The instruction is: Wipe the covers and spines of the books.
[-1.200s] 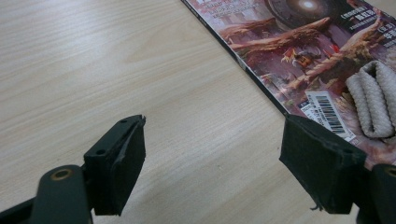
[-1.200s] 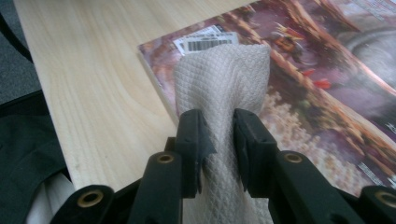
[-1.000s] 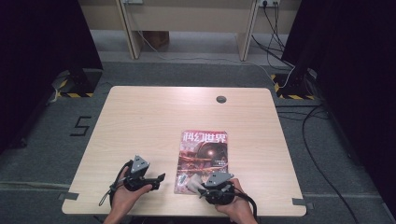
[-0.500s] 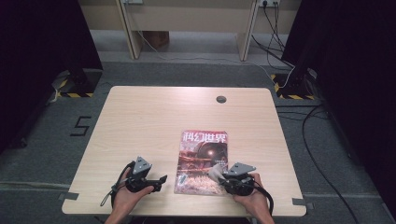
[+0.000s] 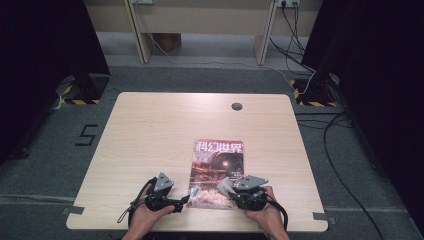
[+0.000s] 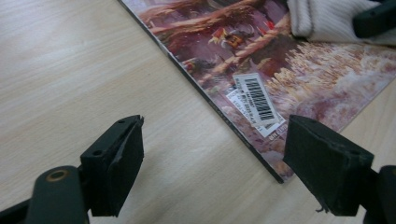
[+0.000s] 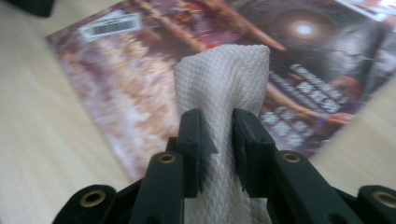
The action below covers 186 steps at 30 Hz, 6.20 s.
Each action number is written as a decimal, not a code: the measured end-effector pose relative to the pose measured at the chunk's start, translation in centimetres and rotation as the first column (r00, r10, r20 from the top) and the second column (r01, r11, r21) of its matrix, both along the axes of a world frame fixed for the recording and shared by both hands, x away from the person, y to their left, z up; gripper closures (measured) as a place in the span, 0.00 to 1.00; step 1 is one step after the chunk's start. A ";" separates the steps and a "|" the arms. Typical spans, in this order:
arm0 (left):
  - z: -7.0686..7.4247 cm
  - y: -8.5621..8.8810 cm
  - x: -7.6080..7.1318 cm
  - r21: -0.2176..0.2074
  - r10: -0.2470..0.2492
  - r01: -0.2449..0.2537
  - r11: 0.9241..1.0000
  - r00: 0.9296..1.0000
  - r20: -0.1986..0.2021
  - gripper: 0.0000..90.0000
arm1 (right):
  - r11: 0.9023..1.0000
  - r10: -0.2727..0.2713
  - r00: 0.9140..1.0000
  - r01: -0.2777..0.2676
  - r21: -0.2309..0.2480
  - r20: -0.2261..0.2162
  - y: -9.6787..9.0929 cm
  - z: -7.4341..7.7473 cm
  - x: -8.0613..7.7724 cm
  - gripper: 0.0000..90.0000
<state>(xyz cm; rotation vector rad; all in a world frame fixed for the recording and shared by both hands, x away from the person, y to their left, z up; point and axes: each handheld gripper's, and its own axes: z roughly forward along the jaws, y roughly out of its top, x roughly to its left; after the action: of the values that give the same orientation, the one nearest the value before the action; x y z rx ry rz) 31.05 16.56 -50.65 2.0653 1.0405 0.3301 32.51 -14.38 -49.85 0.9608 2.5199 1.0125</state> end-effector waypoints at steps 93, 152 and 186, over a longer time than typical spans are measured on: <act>-0.7 -1.7 -0.1 0.054 -0.037 0.038 0.998 0.999 -0.020 0.18 | 0.987 -0.065 0.995 0.075 -0.143 0.073 13.9 0.3 15.8 0.82; 1.2 4.7 1.3 -0.020 0.153 -0.153 0.988 0.988 0.021 0.23 | 0.939 0.341 0.940 -0.340 -0.045 0.017 11.6 0.0 -1.4 0.81; 0.3 1.7 0.6 -0.063 0.046 -0.048 0.997 0.998 -0.040 0.22 | 0.998 0.050 0.998 -0.048 -0.041 0.042 0.9 0.0 0.8 0.82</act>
<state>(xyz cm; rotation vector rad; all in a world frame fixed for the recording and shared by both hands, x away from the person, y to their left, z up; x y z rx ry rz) 31.68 18.26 -50.32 1.9994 1.1104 0.2780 33.29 -13.52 -49.82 0.8606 2.5294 0.9827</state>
